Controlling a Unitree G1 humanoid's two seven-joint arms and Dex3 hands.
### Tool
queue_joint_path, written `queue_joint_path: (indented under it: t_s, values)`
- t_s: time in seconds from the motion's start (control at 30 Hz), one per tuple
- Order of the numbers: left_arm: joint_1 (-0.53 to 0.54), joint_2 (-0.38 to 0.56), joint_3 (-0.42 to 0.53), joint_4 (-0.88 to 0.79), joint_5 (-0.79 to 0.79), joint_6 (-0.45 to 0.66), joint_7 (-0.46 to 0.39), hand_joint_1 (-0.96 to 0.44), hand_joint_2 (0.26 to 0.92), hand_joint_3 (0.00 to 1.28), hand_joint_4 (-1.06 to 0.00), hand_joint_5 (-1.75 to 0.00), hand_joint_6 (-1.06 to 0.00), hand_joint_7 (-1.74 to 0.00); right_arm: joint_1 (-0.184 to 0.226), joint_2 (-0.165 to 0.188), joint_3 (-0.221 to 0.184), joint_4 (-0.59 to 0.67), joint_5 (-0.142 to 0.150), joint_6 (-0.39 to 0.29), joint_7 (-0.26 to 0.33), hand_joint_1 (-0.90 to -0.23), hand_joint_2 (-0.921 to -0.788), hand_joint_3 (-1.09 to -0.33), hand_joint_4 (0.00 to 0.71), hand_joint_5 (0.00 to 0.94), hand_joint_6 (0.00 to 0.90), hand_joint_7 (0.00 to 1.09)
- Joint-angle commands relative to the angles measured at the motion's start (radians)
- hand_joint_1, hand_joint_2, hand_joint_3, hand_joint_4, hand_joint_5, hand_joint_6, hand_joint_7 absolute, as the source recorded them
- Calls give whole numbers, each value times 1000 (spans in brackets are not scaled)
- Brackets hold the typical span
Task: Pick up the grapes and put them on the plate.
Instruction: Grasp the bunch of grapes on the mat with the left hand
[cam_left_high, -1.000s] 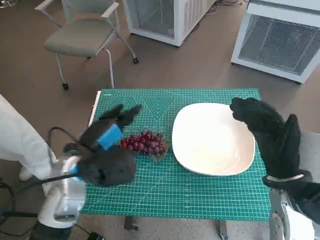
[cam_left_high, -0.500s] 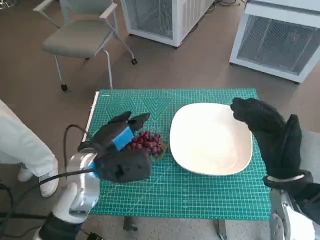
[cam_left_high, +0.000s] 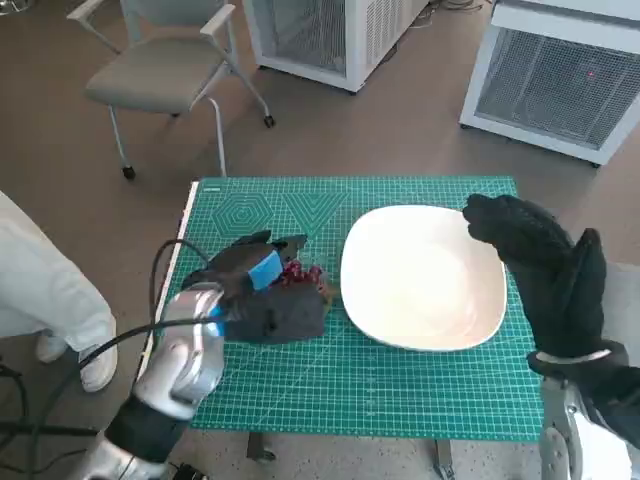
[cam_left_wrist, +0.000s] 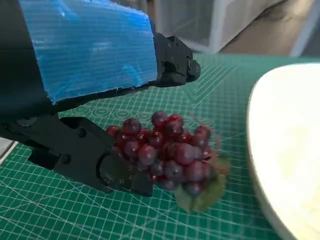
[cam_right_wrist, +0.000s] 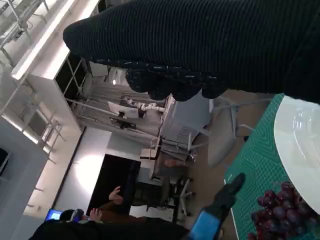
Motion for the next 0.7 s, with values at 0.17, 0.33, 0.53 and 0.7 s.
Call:
queue_joint_path:
  t_s: [0.17, 0.33, 0.53, 0.7]
  values:
    - [-139, -55, -56, 259, 5, -30, 55, -94, 754, 1, -118, -1, -279, -4, 20, 5, -1, 2, 1, 15, -4, -536, -921, -592, 368, 163, 103, 866]
    - [-197, -97, -85, 408, -1, -55, 88, -100, 755, 1, -113, 0, -271, -1, 20, 6, -2, 3, 4, 16, -2, -536, -921, -591, 368, 163, 104, 865]
    - [-252, -138, -111, 558, -6, -89, 124, -115, 756, 2, -102, 0, -262, 0, 24, 6, -1, -3, 5, 19, -3, -536, -921, -591, 369, 163, 105, 863]
    - [-293, -166, -129, 666, -9, -115, 138, -112, 770, 8, -89, 0, -255, 0, 31, 4, -2, -16, 6, 24, -2, -536, -921, -591, 371, 165, 105, 862]
